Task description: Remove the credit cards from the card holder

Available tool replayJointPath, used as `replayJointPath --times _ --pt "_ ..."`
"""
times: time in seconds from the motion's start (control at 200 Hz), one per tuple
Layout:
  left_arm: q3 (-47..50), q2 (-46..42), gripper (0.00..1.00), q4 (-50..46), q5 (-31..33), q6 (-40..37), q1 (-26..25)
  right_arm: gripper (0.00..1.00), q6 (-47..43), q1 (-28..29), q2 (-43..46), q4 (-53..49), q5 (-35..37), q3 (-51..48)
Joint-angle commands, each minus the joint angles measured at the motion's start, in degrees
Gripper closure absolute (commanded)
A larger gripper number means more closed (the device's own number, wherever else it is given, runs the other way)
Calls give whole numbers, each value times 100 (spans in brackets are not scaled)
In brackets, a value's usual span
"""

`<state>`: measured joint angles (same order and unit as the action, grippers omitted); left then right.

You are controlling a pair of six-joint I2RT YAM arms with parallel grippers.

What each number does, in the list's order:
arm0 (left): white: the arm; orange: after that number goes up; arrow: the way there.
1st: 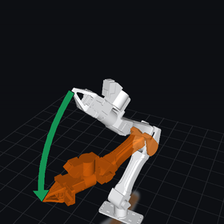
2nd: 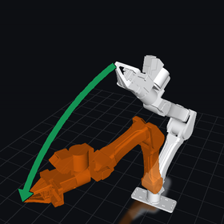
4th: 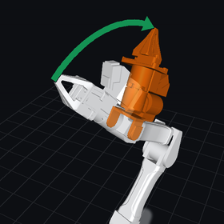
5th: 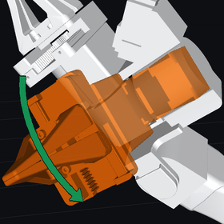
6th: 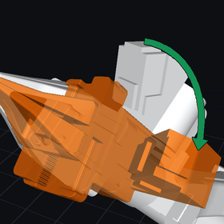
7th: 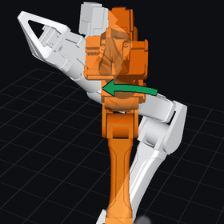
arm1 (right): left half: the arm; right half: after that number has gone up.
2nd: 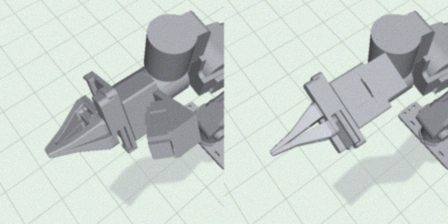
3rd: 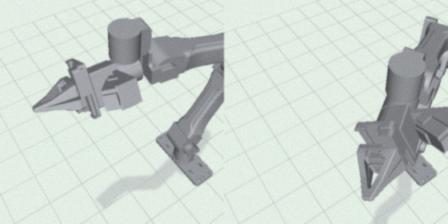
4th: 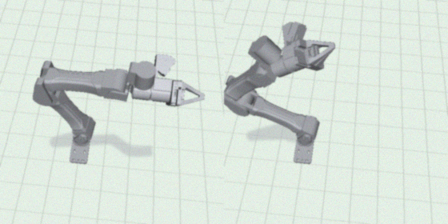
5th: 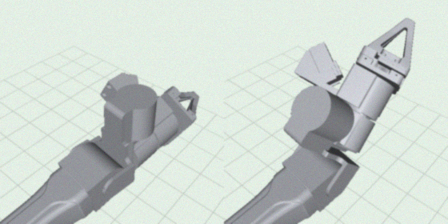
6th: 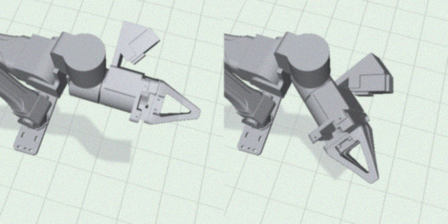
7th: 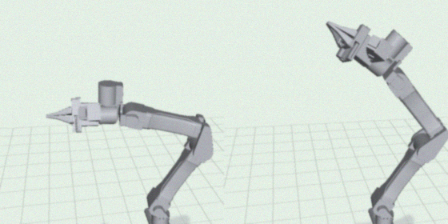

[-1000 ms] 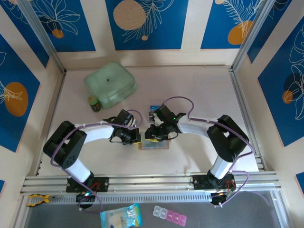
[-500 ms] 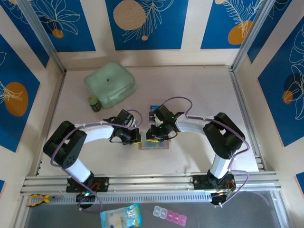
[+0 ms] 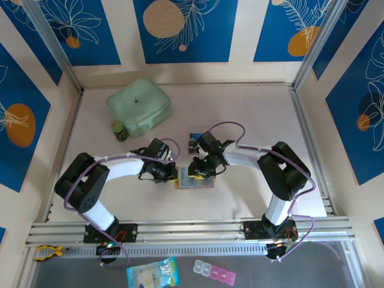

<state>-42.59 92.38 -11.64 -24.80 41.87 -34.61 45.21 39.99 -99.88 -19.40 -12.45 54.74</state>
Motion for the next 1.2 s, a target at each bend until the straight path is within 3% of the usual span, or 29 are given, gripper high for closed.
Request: replayJointPath --times 0.0,0.49,0.805,1.195 --pt "-69 -45 93 -365 252 -73 21 71 -153 -46 149 -222 -47 -108" --pt "-315 -331 92 -532 405 -4 22 75 -192 -201 178 85 -469 -315" --pt "-427 -597 81 -391 260 160 -18 84 -227 -290 30 295 -692 -421" --pt "-633 -40 73 50 0 441 -396 88 -246 -406 5 600 -898 -646"
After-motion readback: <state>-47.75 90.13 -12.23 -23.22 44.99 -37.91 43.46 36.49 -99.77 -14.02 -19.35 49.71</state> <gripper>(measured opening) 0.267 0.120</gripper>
